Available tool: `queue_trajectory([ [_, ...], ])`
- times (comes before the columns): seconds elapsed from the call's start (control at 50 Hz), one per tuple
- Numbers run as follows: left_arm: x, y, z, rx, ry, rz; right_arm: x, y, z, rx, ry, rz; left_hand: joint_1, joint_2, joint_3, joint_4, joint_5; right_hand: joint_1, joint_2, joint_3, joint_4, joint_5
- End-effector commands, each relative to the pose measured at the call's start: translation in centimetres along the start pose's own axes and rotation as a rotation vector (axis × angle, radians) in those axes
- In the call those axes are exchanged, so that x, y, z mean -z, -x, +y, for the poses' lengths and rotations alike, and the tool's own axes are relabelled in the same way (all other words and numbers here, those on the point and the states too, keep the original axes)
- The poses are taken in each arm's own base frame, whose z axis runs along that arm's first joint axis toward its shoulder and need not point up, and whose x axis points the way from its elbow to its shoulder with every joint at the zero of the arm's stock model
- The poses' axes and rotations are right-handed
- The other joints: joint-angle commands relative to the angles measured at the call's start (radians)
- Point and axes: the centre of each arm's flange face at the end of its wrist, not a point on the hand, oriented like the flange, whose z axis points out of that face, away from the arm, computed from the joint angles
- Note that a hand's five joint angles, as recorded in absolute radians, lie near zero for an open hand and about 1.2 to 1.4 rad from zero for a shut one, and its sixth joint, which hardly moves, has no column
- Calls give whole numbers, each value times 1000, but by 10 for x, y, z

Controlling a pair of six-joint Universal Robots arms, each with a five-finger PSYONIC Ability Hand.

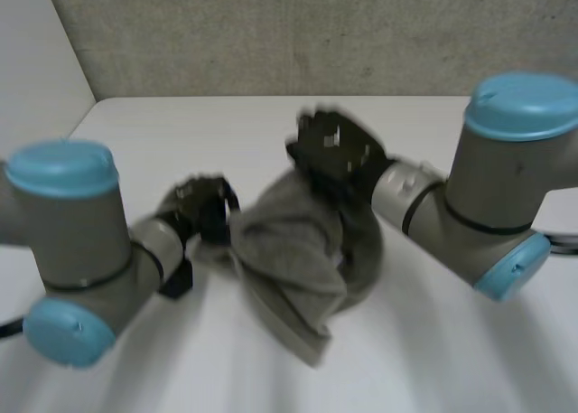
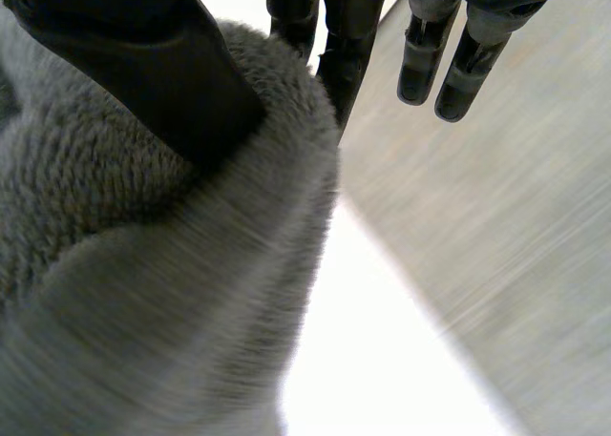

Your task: Fold the towel.

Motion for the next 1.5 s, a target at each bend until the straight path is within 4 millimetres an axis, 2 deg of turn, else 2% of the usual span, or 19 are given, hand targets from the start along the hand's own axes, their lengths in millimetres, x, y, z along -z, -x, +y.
queue_trajectory([
  [0.02, -11, 1, -95, 14, -281, 28, 0, -40, -77, 148, -378, 243, 86, 128, -45, -56, 74, 88, 113, -33, -53, 88],
  [0.04, -11, 1, -95, 14, -282, 28, 5, -50, -94, 166, -450, 312, 86, 128, -45, -56, 74, 88, 113, -33, -53, 88],
  [0.06, -1, -5, -126, 12, -377, 48, 10, -60, -106, 177, -501, 372, 86, 128, -45, -56, 74, 88, 113, -33, -53, 88],
  [0.1, 7, -7, -146, 7, -436, 55, 16, -68, -116, 186, -538, 419, 86, 128, -45, -56, 74, 88, 113, -33, -53, 88],
  [0.18, 23, -16, -162, -9, -492, 82, 23, -74, -117, 189, -545, 454, 86, 128, -45, -56, 74, 88, 113, -33, -53, 88],
  [0.22, 28, -17, -161, -15, -493, 93, 28, -77, -97, 181, -477, 449, 86, 128, -45, -56, 74, 88, 113, -33, -53, 88],
  [0.34, 34, -10, -122, -25, -400, 124, 34, -66, -46, 145, -316, 363, 86, 128, -45, -56, 74, 88, 113, -33, -53, 88],
  [0.38, 31, -6, -106, -28, -363, 125, 39, -51, -12, 113, -217, 293, 86, 128, -45, -56, 74, 88, 113, -33, -53, 88],
  [0.46, 16, 11, -48, -87, -224, 105, 45, -31, 29, 70, -90, 210, 86, 128, -45, -56, 74, 77, 102, -33, -53, 77],
  [0.5, 10, 21, -29, -119, -173, 82, 51, -11, 63, 79, 37, 149, -66, -24, -45, -56, -78, -381, -356, -33, -53, -381],
  [0.52, 3, 33, -12, -153, -122, 50, 51, -11, 63, 79, 38, 149, -328, -286, -45, -56, -340, -384, -358, -33, -53, -384],
  [0.54, -3, 45, 1, -191, -74, 19, 55, -5, 76, 107, 101, 127, -662, -620, -45, -56, -674, -742, -716, -33, -53, -742],
  [0.6, -9, 54, 10, -237, -37, -5, 62, 0, 87, 181, 201, 93, -935, -893, -45, -56, -947, -1134, -1109, -33, -53, -1134],
  [0.66, -15, 65, 17, -315, 7, -38, 67, -6, 87, 201, 261, 103, -1023, -981, -45, -56, -1035, -1134, -1109, -33, -53, -1134],
  [0.76, -15, 77, -4, -349, -36, -83, 72, -15, 68, 182, 256, 151, -1012, -970, -45, -56, -1024, -1134, -1109, -33, -53, -1134],
  [0.98, 11, 56, -37, -356, -150, -52, 83, -9, 31, 141, 170, 147, -1000, -958, -45, -56, -1012, -1134, -1109, -33, -53, -1134],
  [1.18, 47, 6, 2, -378, -73, 97, 70, 17, 32, 184, 214, -28, -1000, -958, -45, -56, -1012, -1134, -1109, -33, -53, -1134],
  [1.32, 47, 5, 16, -379, -35, 102, 54, 41, 52, 130, 283, -135, -1000, -958, -45, -56, -1012, -1048, -1022, -33, -53, -1048],
  [1.5, 21, 17, 37, -373, 35, 54, 38, 53, 68, 56, 248, -124, -994, -952, -45, -56, -1006, -798, -772, -33, -53, -798],
])
